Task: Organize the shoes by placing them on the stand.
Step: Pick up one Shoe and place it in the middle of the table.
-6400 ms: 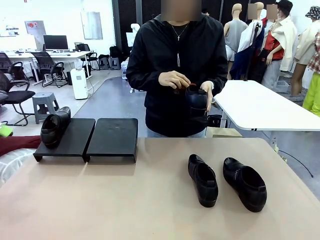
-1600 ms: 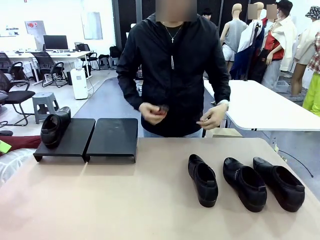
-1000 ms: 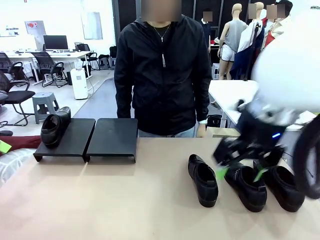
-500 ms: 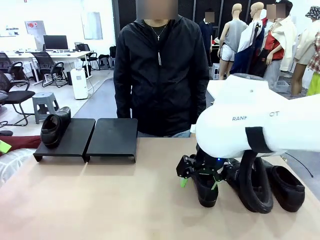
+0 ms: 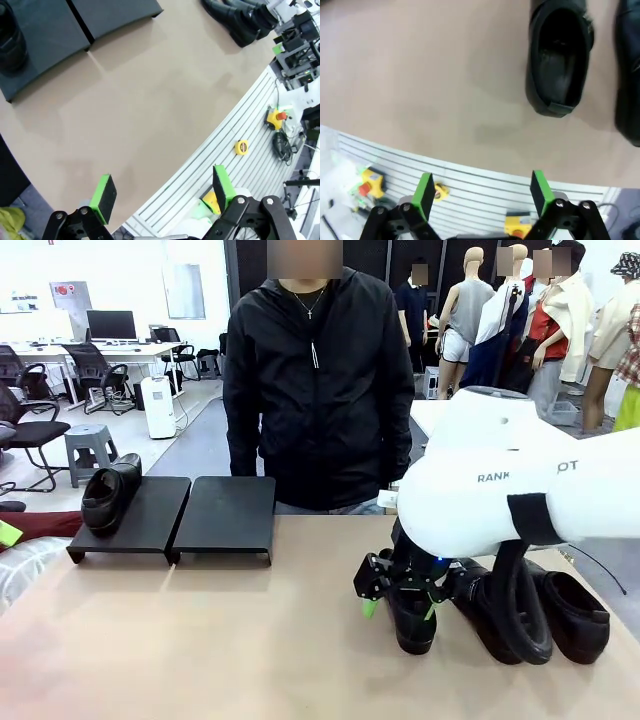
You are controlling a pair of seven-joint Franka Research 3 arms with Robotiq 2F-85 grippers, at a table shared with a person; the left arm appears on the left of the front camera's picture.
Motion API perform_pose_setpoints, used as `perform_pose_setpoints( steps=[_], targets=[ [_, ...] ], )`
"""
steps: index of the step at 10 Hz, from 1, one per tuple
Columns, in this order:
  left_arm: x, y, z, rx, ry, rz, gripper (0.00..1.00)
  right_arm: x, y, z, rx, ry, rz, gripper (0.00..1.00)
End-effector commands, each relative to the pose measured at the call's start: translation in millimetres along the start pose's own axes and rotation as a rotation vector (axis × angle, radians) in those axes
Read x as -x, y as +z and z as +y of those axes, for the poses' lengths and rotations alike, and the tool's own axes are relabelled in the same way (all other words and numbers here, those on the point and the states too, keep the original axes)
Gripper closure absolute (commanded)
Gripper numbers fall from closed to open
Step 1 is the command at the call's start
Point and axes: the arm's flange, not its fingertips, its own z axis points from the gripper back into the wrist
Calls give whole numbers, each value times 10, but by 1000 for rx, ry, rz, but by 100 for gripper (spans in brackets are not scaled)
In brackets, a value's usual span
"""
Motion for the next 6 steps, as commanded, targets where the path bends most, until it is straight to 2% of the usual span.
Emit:
perform_pose_setpoints(
  steps=[1,2,6],
  targets=[
    [26,19,20,4,-22,3,0,-241,-53,13,91,22,16,0],
    [26,19,20,4,-22,3,0,-431,-81,15,114,-8,-2,0],
    [26,19,20,4,-22,3,0,-1025,-422,-38,79,-54,21,0]
  ],
)
